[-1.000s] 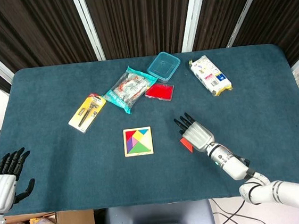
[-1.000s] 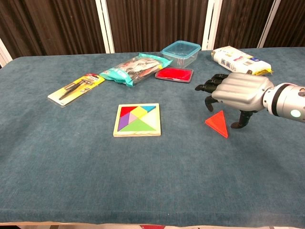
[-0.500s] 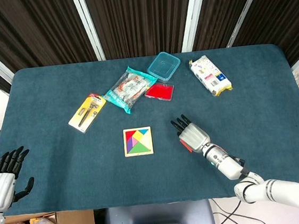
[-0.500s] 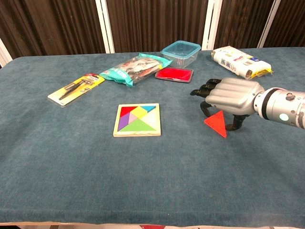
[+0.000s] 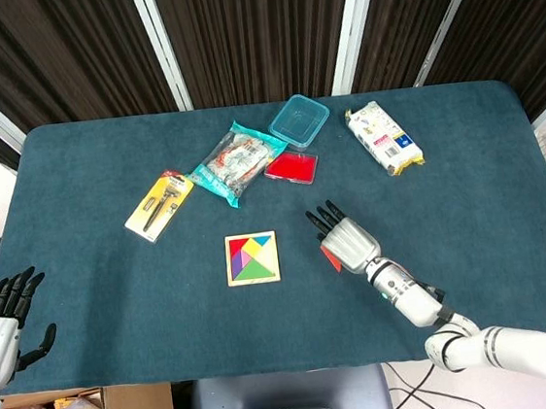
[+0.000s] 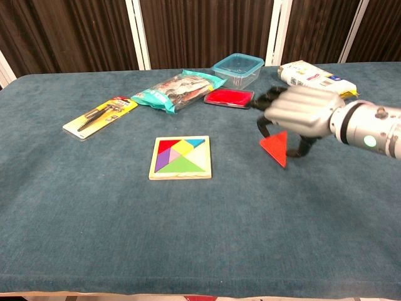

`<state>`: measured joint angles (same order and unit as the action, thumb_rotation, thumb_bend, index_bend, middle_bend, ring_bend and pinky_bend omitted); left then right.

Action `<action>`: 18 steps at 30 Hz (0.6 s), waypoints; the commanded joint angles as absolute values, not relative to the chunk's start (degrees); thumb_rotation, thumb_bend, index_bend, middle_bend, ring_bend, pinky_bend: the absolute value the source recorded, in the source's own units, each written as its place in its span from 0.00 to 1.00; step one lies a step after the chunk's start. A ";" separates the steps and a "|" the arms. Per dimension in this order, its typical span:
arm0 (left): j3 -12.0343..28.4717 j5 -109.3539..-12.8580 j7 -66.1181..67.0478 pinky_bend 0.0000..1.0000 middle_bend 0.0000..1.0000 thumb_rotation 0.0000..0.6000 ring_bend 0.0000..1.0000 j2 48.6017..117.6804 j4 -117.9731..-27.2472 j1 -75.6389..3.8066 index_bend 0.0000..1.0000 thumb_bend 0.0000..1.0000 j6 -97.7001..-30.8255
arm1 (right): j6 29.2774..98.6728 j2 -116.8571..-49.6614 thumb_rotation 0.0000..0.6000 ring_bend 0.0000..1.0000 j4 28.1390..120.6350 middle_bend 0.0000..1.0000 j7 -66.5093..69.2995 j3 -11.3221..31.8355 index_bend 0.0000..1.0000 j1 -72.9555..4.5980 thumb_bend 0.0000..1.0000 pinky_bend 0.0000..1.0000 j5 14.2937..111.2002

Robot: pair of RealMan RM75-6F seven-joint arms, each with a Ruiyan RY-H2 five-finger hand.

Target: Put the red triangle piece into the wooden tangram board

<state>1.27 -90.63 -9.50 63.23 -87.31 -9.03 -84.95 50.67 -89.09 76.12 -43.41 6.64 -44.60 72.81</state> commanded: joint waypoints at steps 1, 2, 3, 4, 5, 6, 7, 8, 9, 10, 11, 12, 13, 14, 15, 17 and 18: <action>1.20 -90.74 -9.35 0.06 0.00 1.00 0.00 63.27 -87.32 -9.08 0.00 0.45 -84.88 | 52.68 -89.28 1.00 0.00 77.40 0.00 -43.85 8.24 0.64 -45.82 0.46 0.00 74.03; 1.21 -90.77 -9.29 0.06 0.00 1.00 0.00 63.23 -87.37 -9.12 0.00 0.45 -84.83 | 53.00 -89.84 1.00 0.00 77.46 0.00 -44.49 8.82 0.64 -46.54 0.46 0.00 74.23; 1.21 -90.81 -9.25 0.06 0.00 1.00 0.00 63.17 -87.46 -9.18 0.00 0.45 -84.77 | 53.16 -90.43 1.00 0.00 77.40 0.00 -45.15 9.27 0.64 -47.13 0.46 0.00 74.23; 1.19 -90.84 -9.24 0.06 0.00 1.00 0.00 63.14 -87.49 -9.24 0.00 0.45 -84.66 | 53.32 -91.13 1.00 0.00 77.24 0.00 -45.94 9.70 0.64 -47.78 0.46 0.00 74.26; 1.17 -90.86 -9.20 0.05 0.00 1.00 0.00 63.19 -87.47 -9.27 0.00 0.45 -84.60 | 53.43 -92.22 1.00 0.00 76.81 0.00 -47.05 10.17 0.65 -48.72 0.46 0.00 74.41; 1.15 -90.94 -9.12 0.06 0.00 1.00 0.00 63.21 -87.46 -9.29 0.00 0.45 -84.62 | 53.49 -93.15 1.00 0.00 76.29 0.00 -47.94 10.47 0.65 -49.44 0.46 0.00 74.52; 1.11 -91.06 -9.09 0.06 0.00 1.00 0.00 63.20 -87.46 -9.31 0.00 0.45 -84.62 | 53.50 -94.15 1.00 0.00 75.61 0.00 -48.73 10.75 0.65 -50.18 0.46 0.00 74.64; 1.05 -91.16 -9.26 0.06 0.00 1.00 0.00 63.15 -87.45 -9.34 0.00 0.45 -84.59 | 53.39 -95.56 1.00 0.00 74.50 0.00 -49.65 11.06 0.65 -51.18 0.46 0.00 74.78; 1.02 -91.20 -9.41 0.06 0.00 1.00 0.00 63.10 -87.39 -9.36 0.00 0.45 -84.54 | 53.34 -96.69 1.00 0.00 73.49 0.00 -50.30 11.31 0.65 -51.93 0.46 0.00 74.87; 0.99 -91.20 -9.52 0.06 0.00 1.00 0.00 63.07 -87.33 -9.37 0.00 0.45 -84.49 | 53.26 -97.84 1.00 0.00 72.35 0.00 -50.84 11.54 0.65 -52.69 0.46 0.00 74.99; 0.97 -91.16 -9.76 0.06 0.00 1.00 0.00 63.00 -87.26 -9.40 0.00 0.45 -84.40 | 53.18 -99.35 1.00 0.00 70.80 0.00 -51.18 11.76 0.65 -53.67 0.46 0.00 75.34; 0.97 -91.18 -9.94 0.05 0.00 1.00 0.00 62.94 -87.21 -9.45 0.00 0.45 -84.33 | 53.15 -100.46 1.00 0.00 69.55 0.00 -51.19 11.84 0.65 -54.35 0.46 0.00 75.71; 0.97 -91.21 -10.14 0.05 0.00 1.00 0.00 62.87 -87.16 -9.52 0.00 0.45 -84.26 | 53.03 -101.90 1.00 0.00 67.68 0.00 -51.24 11.87 0.65 -55.21 0.46 0.00 76.17; 0.95 -91.24 -10.30 0.05 0.00 1.00 0.00 62.83 -87.12 -9.55 0.00 0.45 -84.22 | 52.86 -102.90 1.00 0.00 66.24 0.01 -51.41 11.84 0.66 -55.80 0.46 0.00 76.38; 0.93 -91.29 -10.45 0.06 0.00 1.00 0.00 62.79 -87.06 -9.58 0.00 0.45 -84.19 | 52.63 -103.83 1.00 0.00 64.88 0.01 -51.60 11.77 0.66 -56.29 0.46 0.00 76.47; 0.91 -91.33 -10.83 0.06 0.00 1.00 0.00 62.70 -86.92 -9.67 0.00 0.45 -84.06 | 51.91 -105.55 1.00 0.00 62.38 0.01 -52.11 11.47 0.66 -57.14 0.46 0.00 76.43; 0.91 -91.31 -10.96 0.06 0.00 1.00 0.00 62.65 -86.87 -9.71 0.00 0.45 -83.99 | 51.73 -106.08 1.00 0.00 61.58 0.01 -52.28 11.27 0.66 -57.37 0.46 0.00 76.48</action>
<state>0.91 -91.31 -10.88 62.70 -86.92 -9.67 -84.05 52.43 -104.18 63.73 -51.52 11.44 -56.05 76.08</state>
